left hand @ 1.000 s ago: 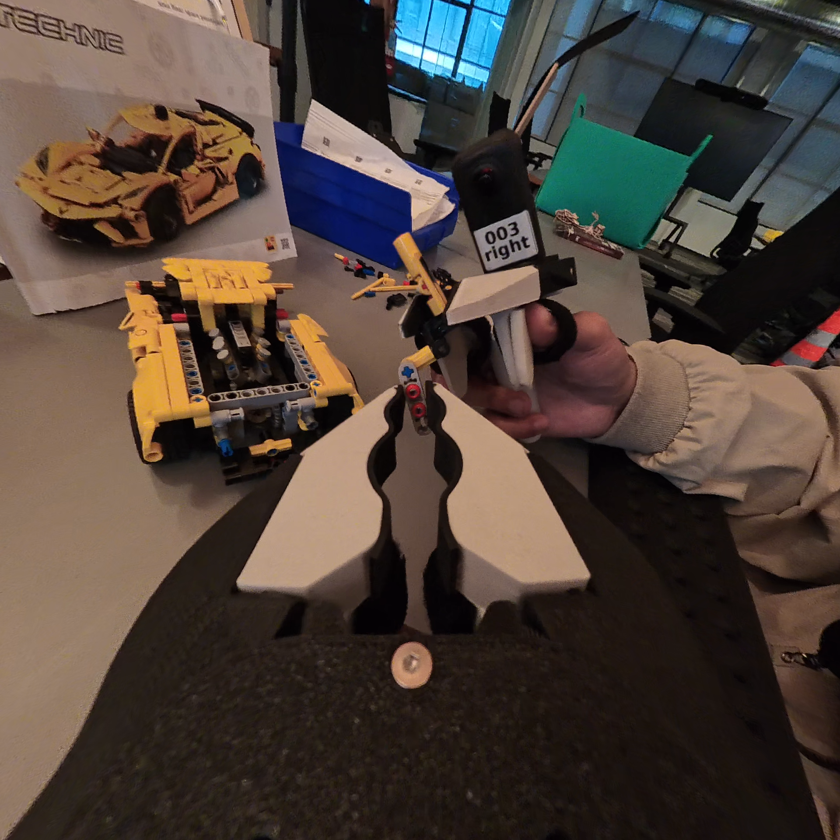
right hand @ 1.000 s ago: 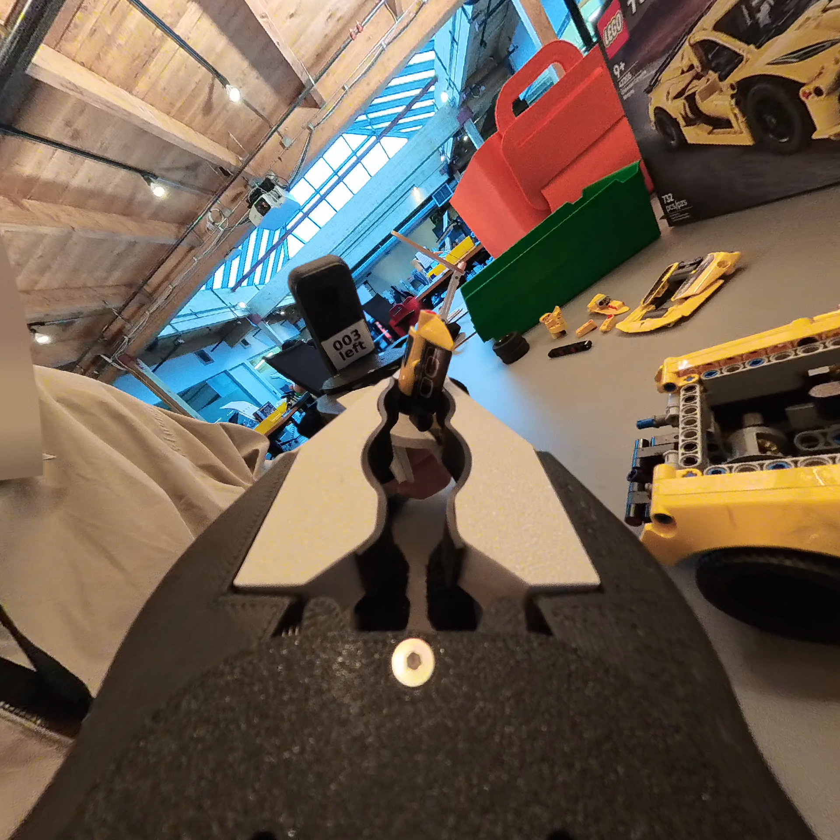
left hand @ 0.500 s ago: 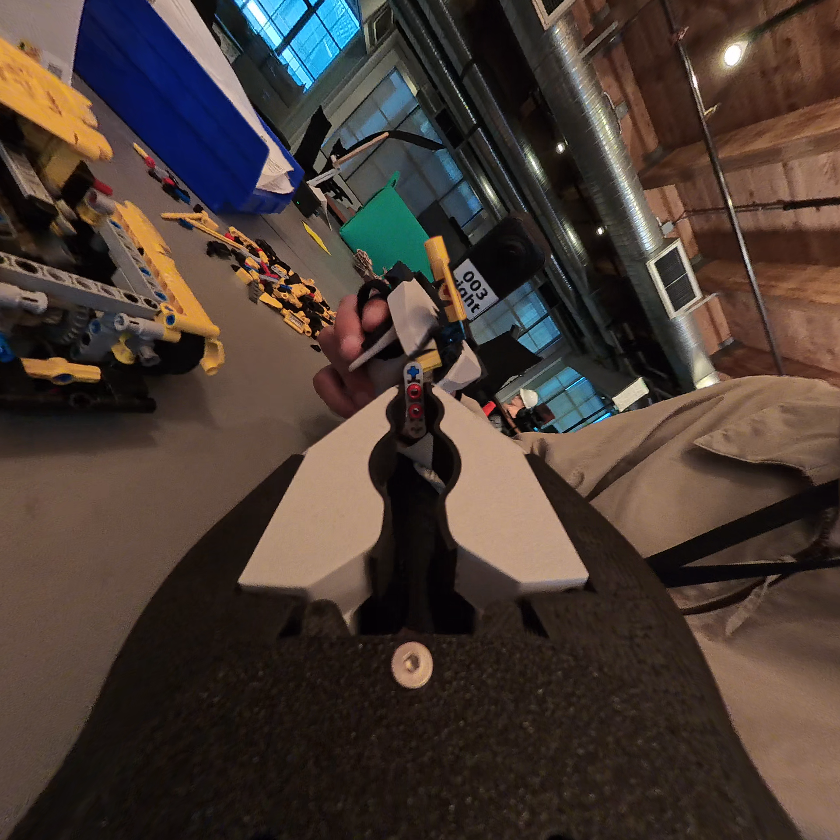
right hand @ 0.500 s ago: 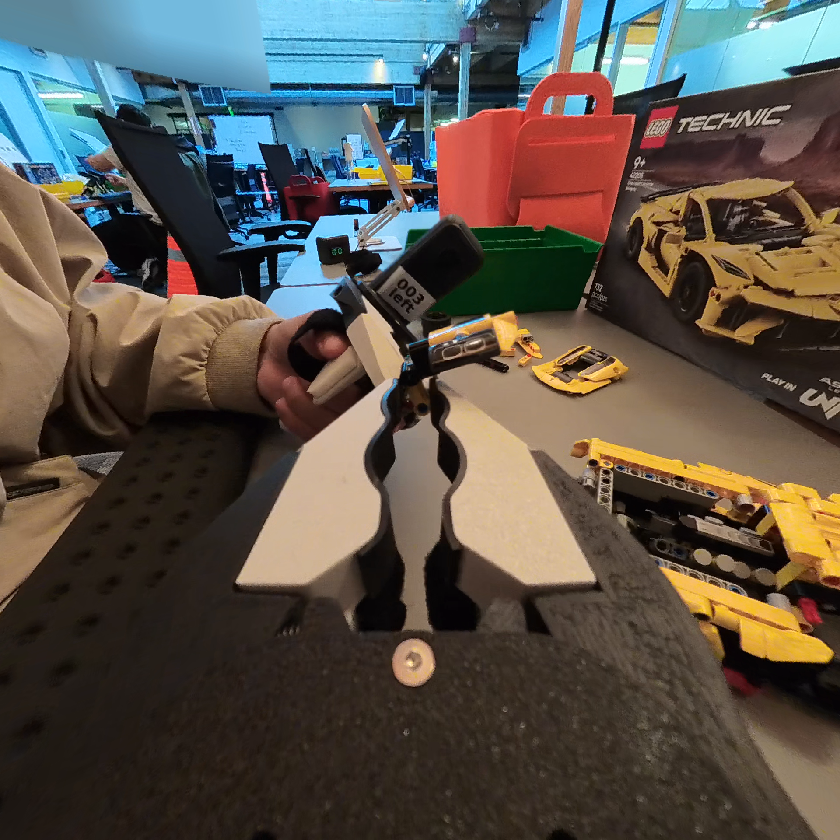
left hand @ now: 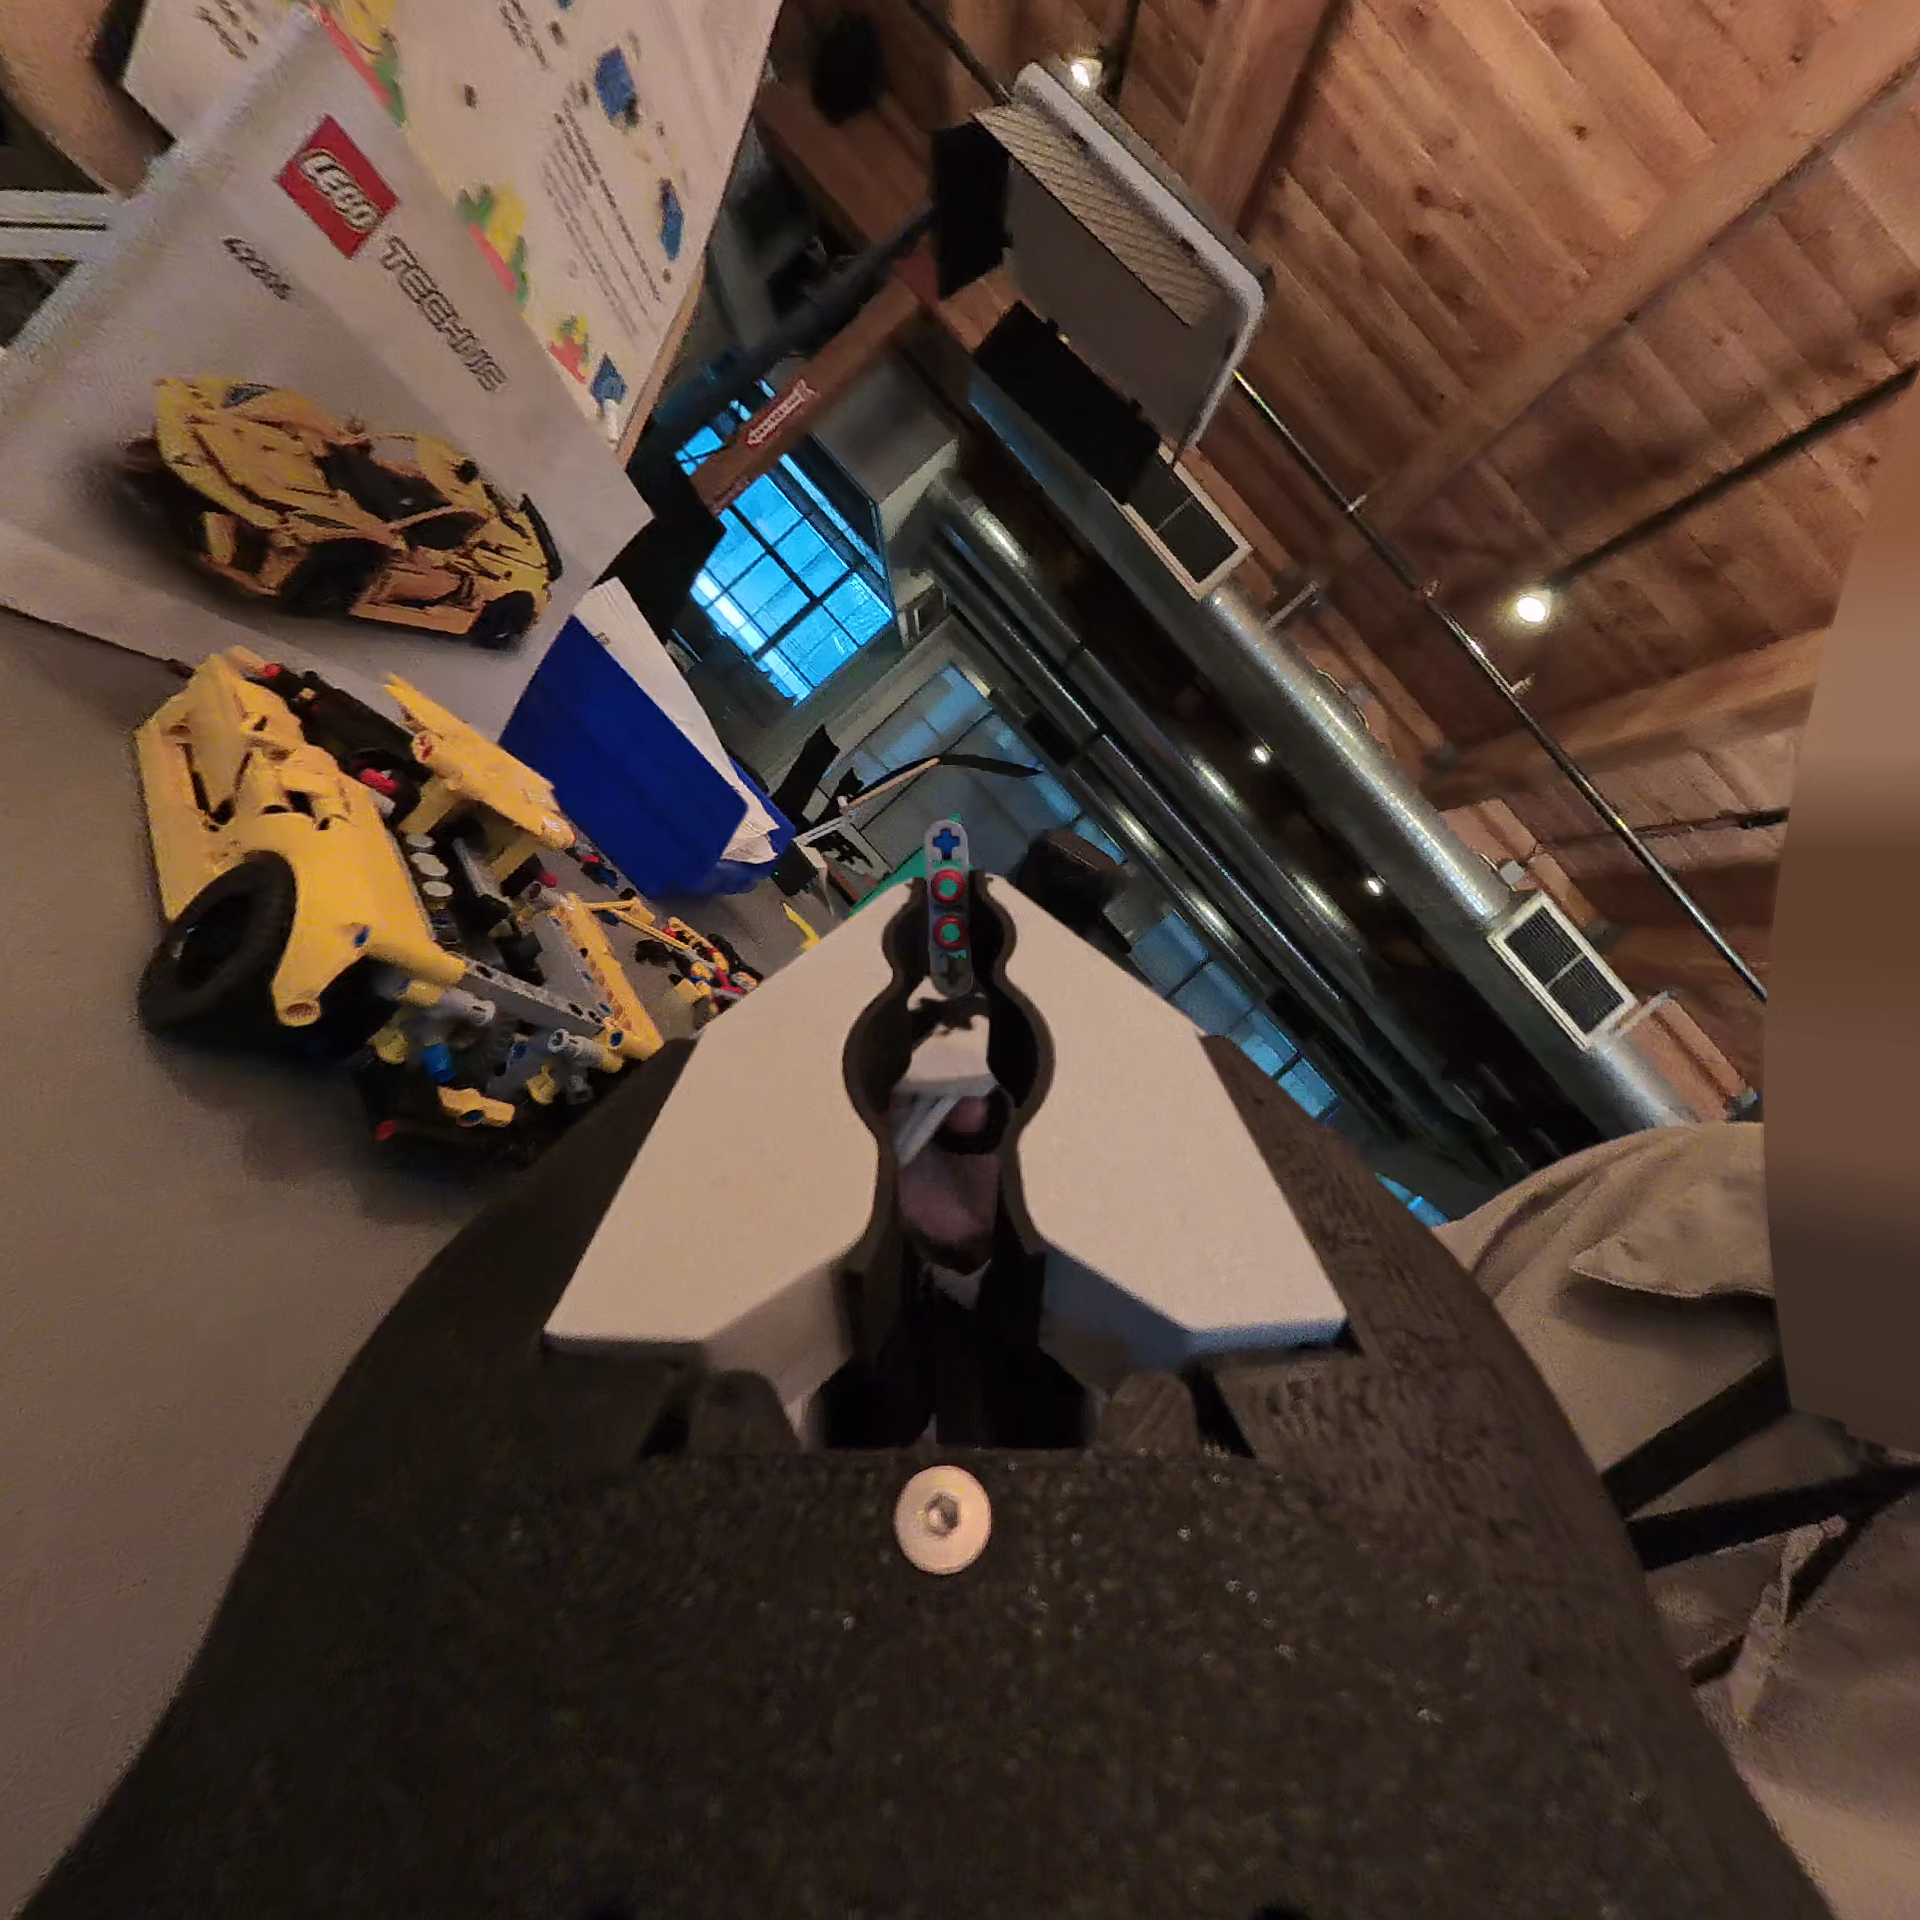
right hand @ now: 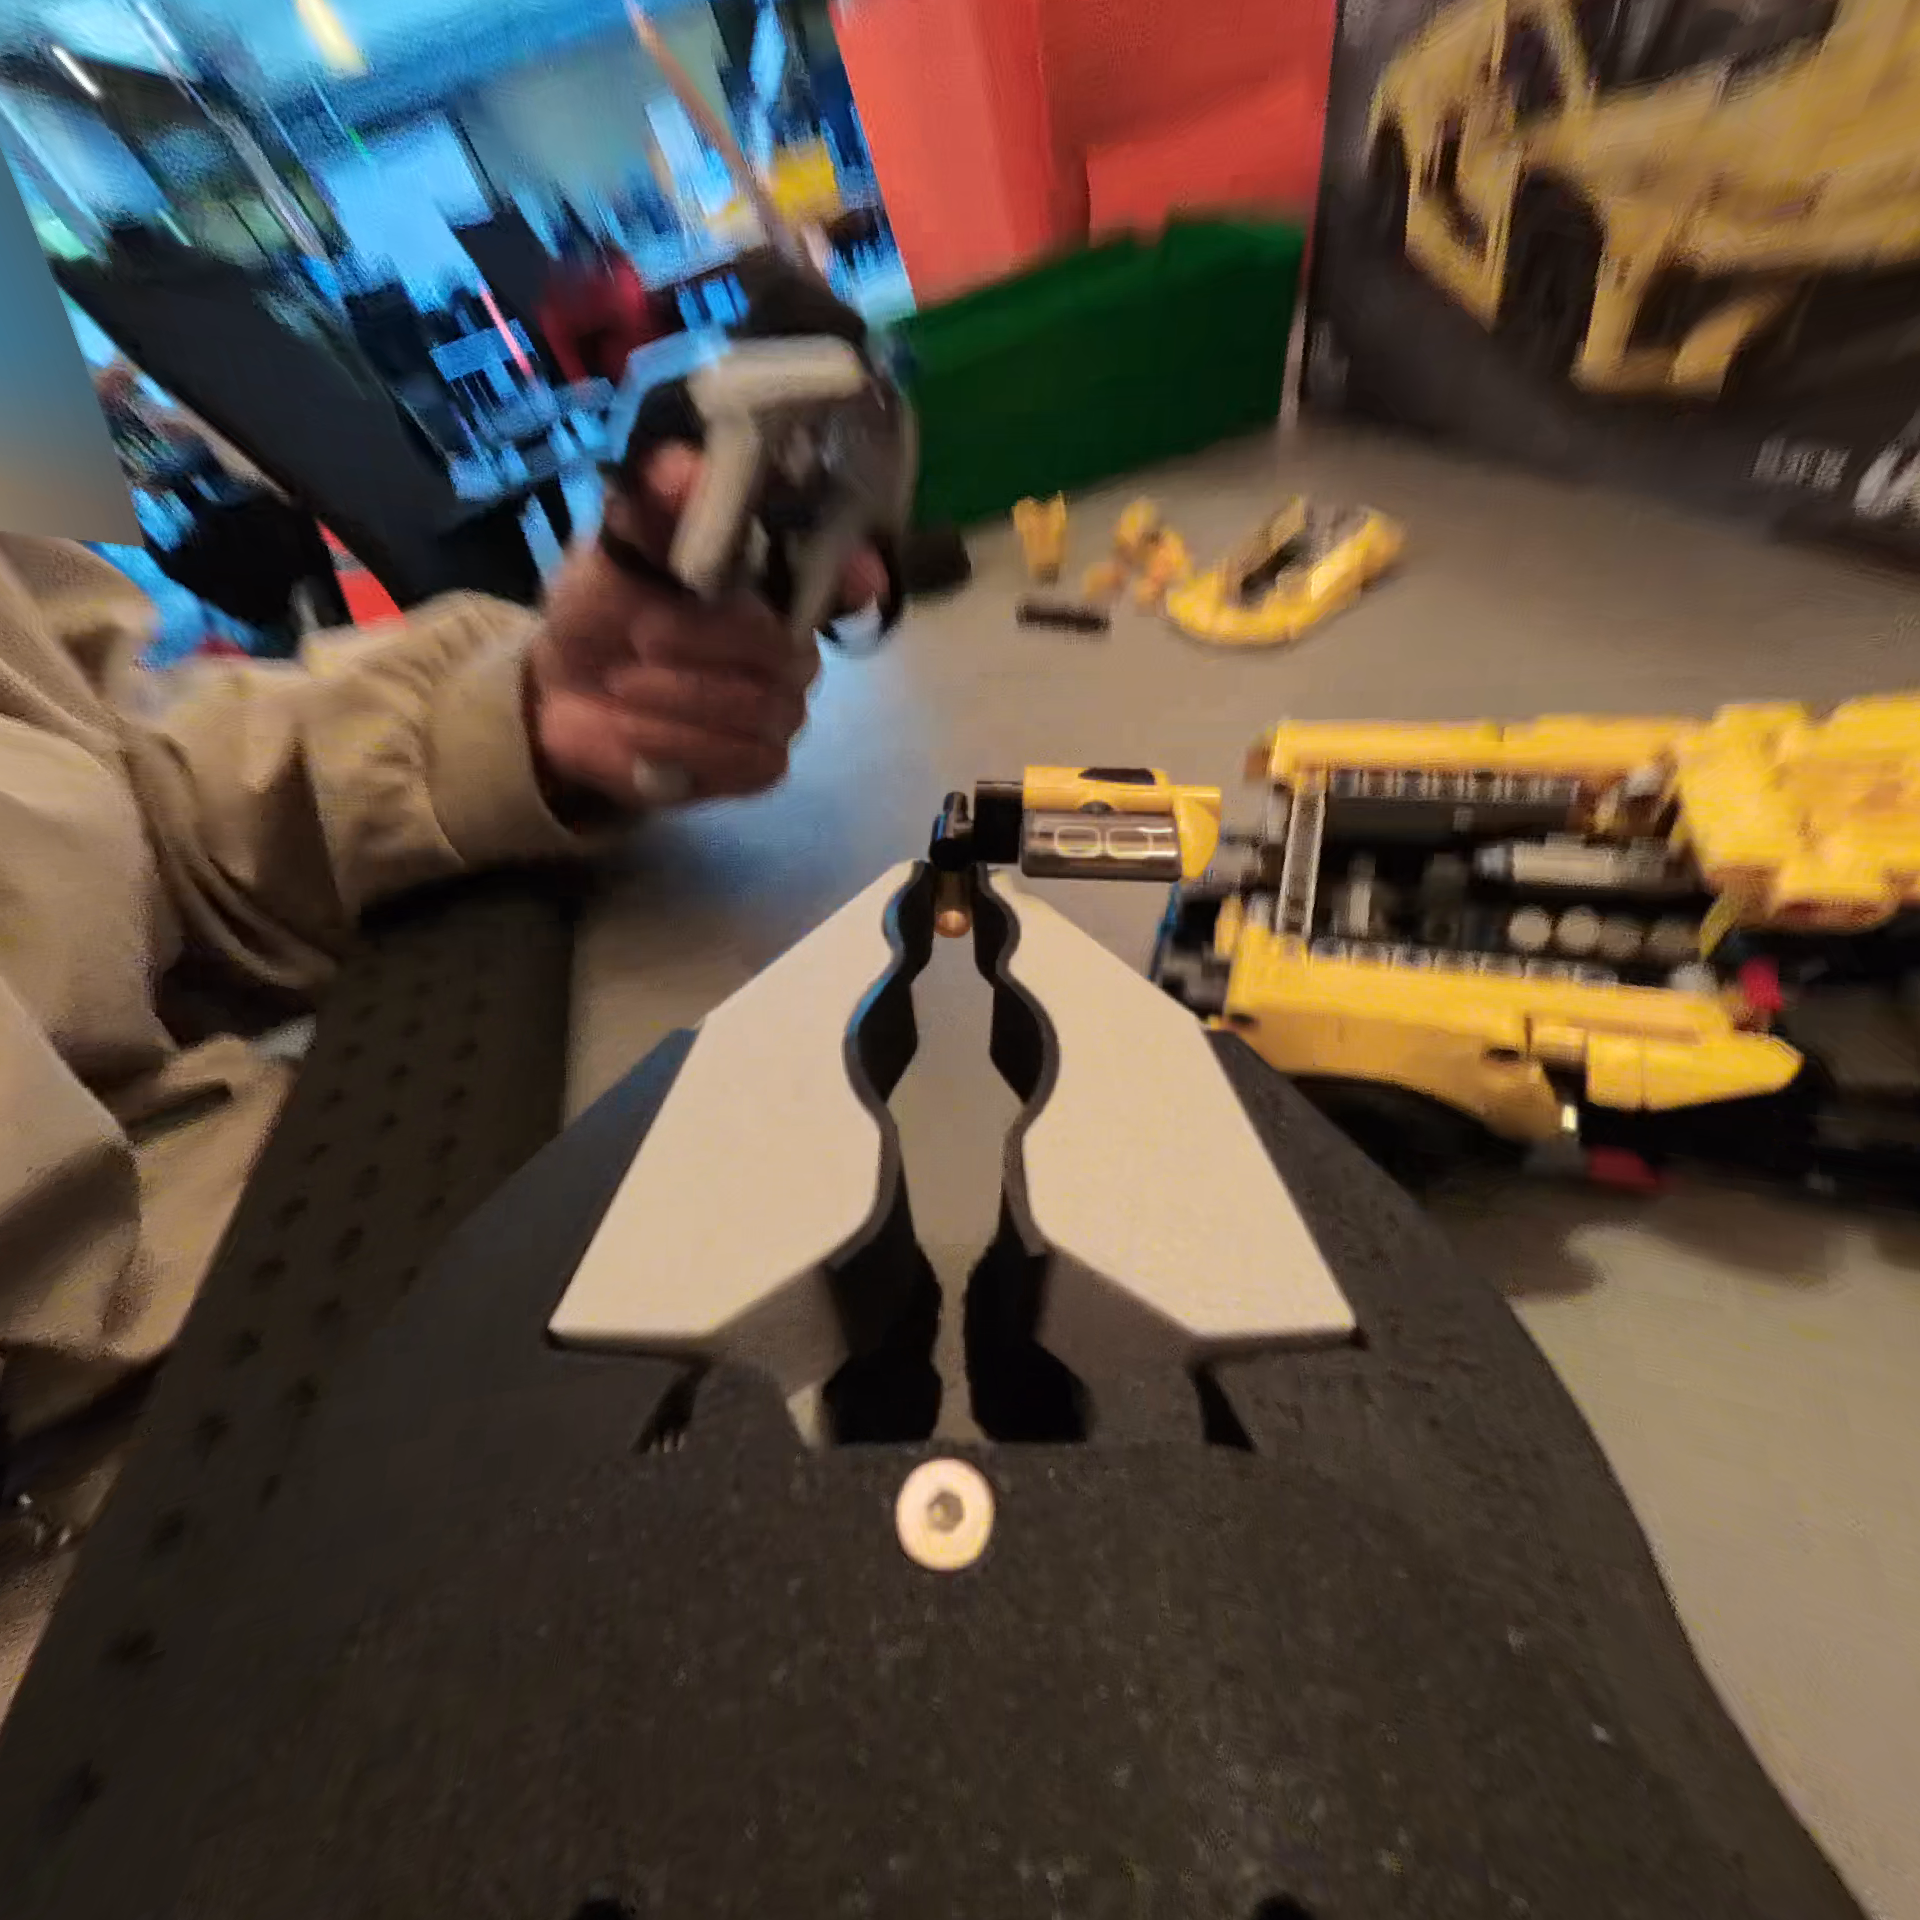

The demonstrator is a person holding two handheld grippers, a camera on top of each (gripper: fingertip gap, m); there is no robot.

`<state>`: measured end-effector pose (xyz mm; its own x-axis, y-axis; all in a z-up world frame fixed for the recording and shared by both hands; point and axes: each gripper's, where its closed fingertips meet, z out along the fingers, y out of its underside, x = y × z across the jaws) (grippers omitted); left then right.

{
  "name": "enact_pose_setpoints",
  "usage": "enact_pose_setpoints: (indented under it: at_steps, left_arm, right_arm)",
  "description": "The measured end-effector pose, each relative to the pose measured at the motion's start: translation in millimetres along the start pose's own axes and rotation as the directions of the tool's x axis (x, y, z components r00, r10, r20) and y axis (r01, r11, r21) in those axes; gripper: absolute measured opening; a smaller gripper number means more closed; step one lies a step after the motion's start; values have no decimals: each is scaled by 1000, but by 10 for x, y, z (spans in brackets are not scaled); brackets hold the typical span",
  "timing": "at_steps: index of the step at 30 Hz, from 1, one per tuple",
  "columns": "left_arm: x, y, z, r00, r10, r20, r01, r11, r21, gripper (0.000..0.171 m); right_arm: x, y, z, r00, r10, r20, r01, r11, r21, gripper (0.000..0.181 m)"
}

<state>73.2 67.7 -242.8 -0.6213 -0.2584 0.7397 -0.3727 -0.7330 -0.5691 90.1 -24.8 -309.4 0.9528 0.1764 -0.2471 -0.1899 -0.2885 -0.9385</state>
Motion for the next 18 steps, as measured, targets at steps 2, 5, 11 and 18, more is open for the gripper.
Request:
enact_pose_setpoints:
  at_steps: [2, 5, 11, 18]
  left_arm:
    - [77, 64, 16, 997, -42, -65, 40, 999, -28, 6]
    - [64, 211, 82, 993, -90, -72, 84, 993, -86, 6]
    - [-81, 477, 196, 964, -265, -37, 256, 953, -161, 6]
    - [-297, 825, 295, 962, -256, 99, 274, 924, -268, 6]
  right_arm:
    - [71, 374, 65, 999, 6, -34, -13, 979, -204, 6]
    - [-54, 652, 103, 1000, 22, 14, -16, 938, -346, 6]
    - [-76, 749, 139, 994, -104, 16, 102, 915, -390, 18]
    - [-88, -26, 133, 927, -322, -192, 310, 946, -89, 68]
